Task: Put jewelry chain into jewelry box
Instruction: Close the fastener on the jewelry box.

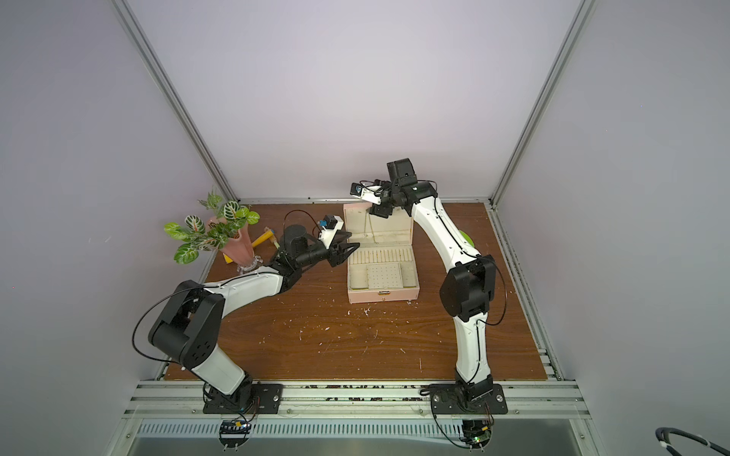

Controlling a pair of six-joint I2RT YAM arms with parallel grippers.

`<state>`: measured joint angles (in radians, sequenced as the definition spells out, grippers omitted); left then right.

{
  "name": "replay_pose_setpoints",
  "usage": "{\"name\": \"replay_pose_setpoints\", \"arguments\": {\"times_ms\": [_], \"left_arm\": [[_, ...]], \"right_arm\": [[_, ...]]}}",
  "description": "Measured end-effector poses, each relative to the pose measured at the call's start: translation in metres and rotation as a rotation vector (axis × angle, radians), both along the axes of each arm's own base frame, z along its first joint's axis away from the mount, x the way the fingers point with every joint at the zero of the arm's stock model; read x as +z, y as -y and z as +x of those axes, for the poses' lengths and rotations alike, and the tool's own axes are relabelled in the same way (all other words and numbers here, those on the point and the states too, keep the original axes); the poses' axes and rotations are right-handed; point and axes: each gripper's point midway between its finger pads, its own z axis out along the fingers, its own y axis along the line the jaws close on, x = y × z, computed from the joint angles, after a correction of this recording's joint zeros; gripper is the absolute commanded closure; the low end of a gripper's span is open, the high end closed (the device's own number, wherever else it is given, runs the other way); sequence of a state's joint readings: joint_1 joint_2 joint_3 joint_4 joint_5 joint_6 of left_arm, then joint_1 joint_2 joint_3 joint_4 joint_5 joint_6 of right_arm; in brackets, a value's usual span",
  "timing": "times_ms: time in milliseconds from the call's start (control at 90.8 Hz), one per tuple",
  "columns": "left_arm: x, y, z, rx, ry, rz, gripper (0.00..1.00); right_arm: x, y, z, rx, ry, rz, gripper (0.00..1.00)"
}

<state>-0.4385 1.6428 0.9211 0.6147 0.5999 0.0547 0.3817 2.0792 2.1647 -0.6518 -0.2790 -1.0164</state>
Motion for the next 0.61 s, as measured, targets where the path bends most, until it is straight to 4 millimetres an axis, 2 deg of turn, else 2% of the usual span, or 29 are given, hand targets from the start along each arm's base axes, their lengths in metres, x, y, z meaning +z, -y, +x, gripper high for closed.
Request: {"name": "replay_pose_setpoints", "arguments": {"times_ms": [242, 605], "left_arm": [[-0.001, 0.0, 0.0, -0.002, -0.001, 0.004, 0.45], [-0.002, 0.0, -0.001, -0.004, 0.004, 0.011, 0.45]], "right_arm": [[-0.013, -0.007, -0.001, 0.018, -0.022, -0.017, 0.26], [-0.021, -0.013, -0.002, 0.033, -0.024, -0.036, 0.37]]}}
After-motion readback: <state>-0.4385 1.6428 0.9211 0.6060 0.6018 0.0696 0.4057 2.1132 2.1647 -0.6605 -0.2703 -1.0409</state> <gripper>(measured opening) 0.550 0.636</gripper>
